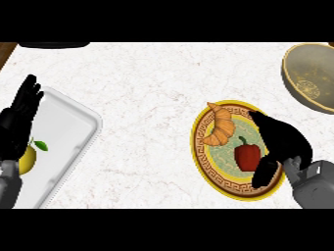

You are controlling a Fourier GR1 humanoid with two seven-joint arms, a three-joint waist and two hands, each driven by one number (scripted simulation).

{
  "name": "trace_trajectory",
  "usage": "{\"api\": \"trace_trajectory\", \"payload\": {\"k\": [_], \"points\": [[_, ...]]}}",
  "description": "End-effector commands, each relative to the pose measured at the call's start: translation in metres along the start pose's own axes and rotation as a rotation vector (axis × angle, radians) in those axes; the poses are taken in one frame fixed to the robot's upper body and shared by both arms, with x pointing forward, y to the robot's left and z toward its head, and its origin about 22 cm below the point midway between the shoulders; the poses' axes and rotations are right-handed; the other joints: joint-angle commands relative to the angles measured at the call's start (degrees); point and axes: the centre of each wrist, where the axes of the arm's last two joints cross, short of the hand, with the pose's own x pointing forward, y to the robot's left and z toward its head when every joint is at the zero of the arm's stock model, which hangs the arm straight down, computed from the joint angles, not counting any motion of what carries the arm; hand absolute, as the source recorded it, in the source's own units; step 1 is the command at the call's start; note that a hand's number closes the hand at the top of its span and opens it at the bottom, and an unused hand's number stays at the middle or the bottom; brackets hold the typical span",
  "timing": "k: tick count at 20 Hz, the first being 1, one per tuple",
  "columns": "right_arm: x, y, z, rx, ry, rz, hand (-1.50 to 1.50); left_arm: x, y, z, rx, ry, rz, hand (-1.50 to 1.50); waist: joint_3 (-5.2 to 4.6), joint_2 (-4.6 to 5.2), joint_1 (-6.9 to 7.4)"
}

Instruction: Pick the bell pepper from the plate and place it in the bowl

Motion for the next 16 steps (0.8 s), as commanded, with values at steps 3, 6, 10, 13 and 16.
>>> {"api": "trace_trajectory", "payload": {"k": [3,6,10,13,16], "points": [[-0.01,0.013,0.005,0.035,0.071,0.024,-1.5,-0.008,-0.003,0.01,-0.001,-0.005,0.004,0.0,0.01,-0.07,-0.17],[0.002,0.035,-0.011,0.026,0.056,-0.005,-1.5,-0.012,-0.014,0.007,0.01,-0.007,0.005,0.0,0.01,0.0,-0.13],[0.0,0.024,-0.027,0.015,0.087,0.017,-1.5,-0.002,-0.008,0.001,0.007,0.009,0.003,0.0,0.02,0.03,0.04],[0.004,0.034,-0.026,0.023,0.079,0.03,-1.5,0.0,-0.03,-0.004,-0.004,0.003,0.009,0.0,0.02,0.03,-0.12],[-0.004,0.036,-0.026,0.054,0.089,0.008,-1.5,-0.005,0.01,0.008,0.004,0.005,0.007,0.0,0.01,-0.02,0.0]]}}
